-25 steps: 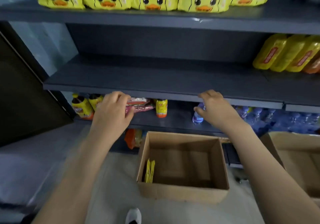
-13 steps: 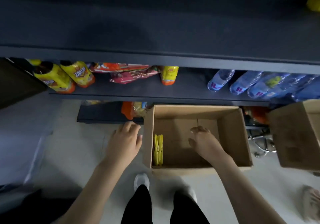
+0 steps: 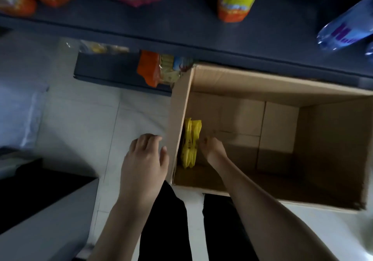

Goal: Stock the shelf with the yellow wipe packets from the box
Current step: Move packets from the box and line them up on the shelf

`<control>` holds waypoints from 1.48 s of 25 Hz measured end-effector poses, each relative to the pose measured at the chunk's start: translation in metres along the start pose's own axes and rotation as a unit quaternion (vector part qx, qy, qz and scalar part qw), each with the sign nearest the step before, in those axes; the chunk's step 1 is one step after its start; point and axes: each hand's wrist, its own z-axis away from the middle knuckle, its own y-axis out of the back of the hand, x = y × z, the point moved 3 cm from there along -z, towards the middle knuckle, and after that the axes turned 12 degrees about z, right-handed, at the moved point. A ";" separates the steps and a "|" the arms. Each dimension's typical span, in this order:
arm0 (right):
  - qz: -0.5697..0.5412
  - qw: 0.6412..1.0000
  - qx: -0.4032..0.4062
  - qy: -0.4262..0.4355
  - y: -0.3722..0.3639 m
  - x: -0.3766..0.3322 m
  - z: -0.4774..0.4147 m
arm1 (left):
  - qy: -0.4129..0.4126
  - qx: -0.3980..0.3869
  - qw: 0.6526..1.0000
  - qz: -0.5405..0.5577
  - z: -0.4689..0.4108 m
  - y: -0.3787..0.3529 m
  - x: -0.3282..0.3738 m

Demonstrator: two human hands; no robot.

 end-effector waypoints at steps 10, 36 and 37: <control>-0.168 0.983 -0.011 -0.076 -0.024 0.028 -0.043 | 0.023 0.013 0.997 0.067 0.012 -0.009 0.026; -0.340 0.926 0.072 -0.144 0.043 0.174 -0.046 | 0.655 0.249 0.190 0.688 -0.033 -0.276 0.048; -0.334 0.930 0.069 -0.136 0.041 0.176 -0.049 | 0.643 0.237 0.197 0.701 -0.028 -0.287 0.046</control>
